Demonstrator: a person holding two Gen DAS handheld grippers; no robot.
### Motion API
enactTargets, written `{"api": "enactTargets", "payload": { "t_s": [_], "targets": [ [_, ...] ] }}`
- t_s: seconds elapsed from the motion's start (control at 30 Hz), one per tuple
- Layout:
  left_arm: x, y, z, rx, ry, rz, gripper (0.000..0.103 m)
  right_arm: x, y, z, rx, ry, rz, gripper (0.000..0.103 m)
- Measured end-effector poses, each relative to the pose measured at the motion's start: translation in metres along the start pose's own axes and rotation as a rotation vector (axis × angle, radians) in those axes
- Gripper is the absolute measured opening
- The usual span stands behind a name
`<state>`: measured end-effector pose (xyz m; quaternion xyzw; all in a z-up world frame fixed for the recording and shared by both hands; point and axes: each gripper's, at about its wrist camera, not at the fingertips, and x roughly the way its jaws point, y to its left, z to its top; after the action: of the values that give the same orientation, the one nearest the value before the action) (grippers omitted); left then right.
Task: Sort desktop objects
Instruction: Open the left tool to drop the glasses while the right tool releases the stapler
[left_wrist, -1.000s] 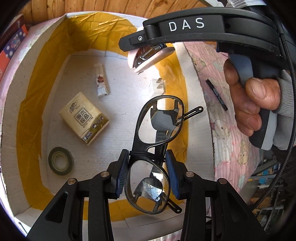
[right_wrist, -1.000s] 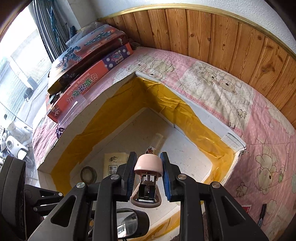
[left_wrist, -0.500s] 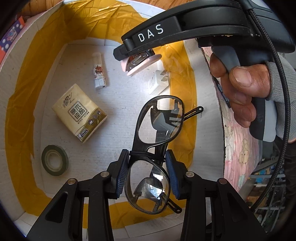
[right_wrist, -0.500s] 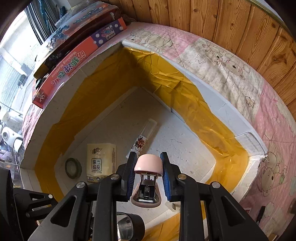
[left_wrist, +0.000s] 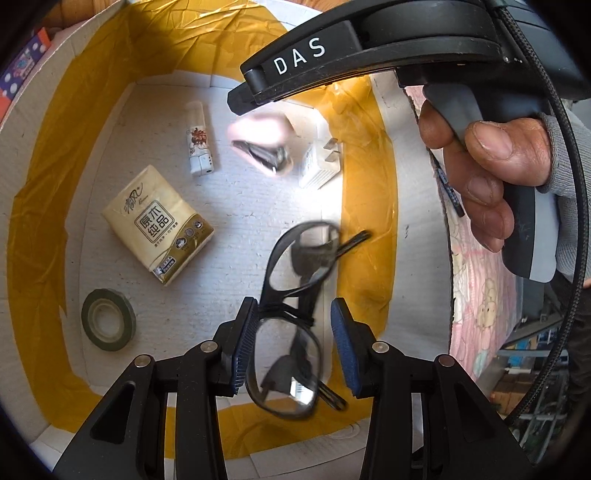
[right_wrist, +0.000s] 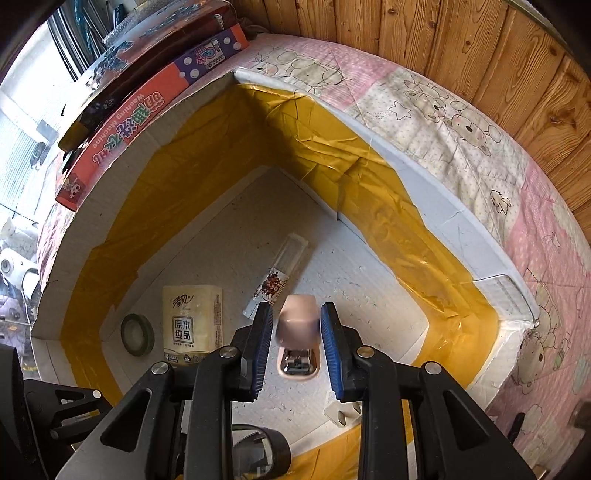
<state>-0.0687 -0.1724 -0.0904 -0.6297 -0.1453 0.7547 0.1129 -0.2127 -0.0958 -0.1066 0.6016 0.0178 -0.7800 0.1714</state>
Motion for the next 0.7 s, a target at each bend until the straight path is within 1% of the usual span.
{"api": "enactTargets", "payload": {
  "t_s": [0.03, 0.1, 0.27, 0.33, 0.4, 0.43, 0.47, 0.57, 0.63, 0.67, 0.7],
  "targets": [
    [-0.001, 0.000, 0.000, -0.008, -0.005, 0.002, 0.049, -0.002, -0.001, -0.001, 0.006, -0.004, -0.001, 0.033],
    [-0.004, -0.001, -0.001, -0.014, -0.011, 0.004, 0.050, -0.007, -0.002, -0.005, 0.014, -0.012, 0.007, 0.036],
    [-0.010, -0.008, -0.009, -0.013, -0.019, 0.023, 0.051, -0.024, -0.002, -0.013, 0.013, -0.030, 0.021, 0.037],
    [-0.012, -0.012, -0.015, -0.007, -0.020, 0.027, 0.051, -0.033, 0.001, -0.020, 0.008, -0.038, 0.027, 0.039],
    [-0.015, -0.018, -0.020, -0.002, -0.025, 0.036, 0.051, -0.040, 0.001, -0.024, 0.005, -0.045, 0.035, 0.045],
    [-0.018, -0.017, -0.020, 0.000, -0.030, 0.039, 0.051, -0.043, 0.003, -0.028, 0.001, -0.047, 0.035, 0.046],
    [-0.023, -0.012, -0.018, 0.003, -0.034, 0.046, 0.051, -0.046, 0.003, -0.031, -0.003, -0.047, 0.036, 0.046],
    [-0.031, -0.018, -0.025, 0.010, -0.051, 0.063, 0.051, -0.054, 0.007, -0.040, -0.011, -0.053, 0.043, 0.047],
    [-0.039, -0.026, -0.017, 0.014, -0.062, 0.078, 0.051, -0.060, 0.012, -0.047, -0.020, -0.061, 0.046, 0.047],
    [-0.045, -0.015, -0.023, 0.018, -0.067, 0.081, 0.051, -0.063, 0.013, -0.050, -0.024, -0.067, 0.049, 0.047],
    [-0.048, -0.014, -0.026, 0.020, -0.072, 0.089, 0.051, -0.067, 0.015, -0.053, -0.027, -0.073, 0.052, 0.047]
  ]
}}
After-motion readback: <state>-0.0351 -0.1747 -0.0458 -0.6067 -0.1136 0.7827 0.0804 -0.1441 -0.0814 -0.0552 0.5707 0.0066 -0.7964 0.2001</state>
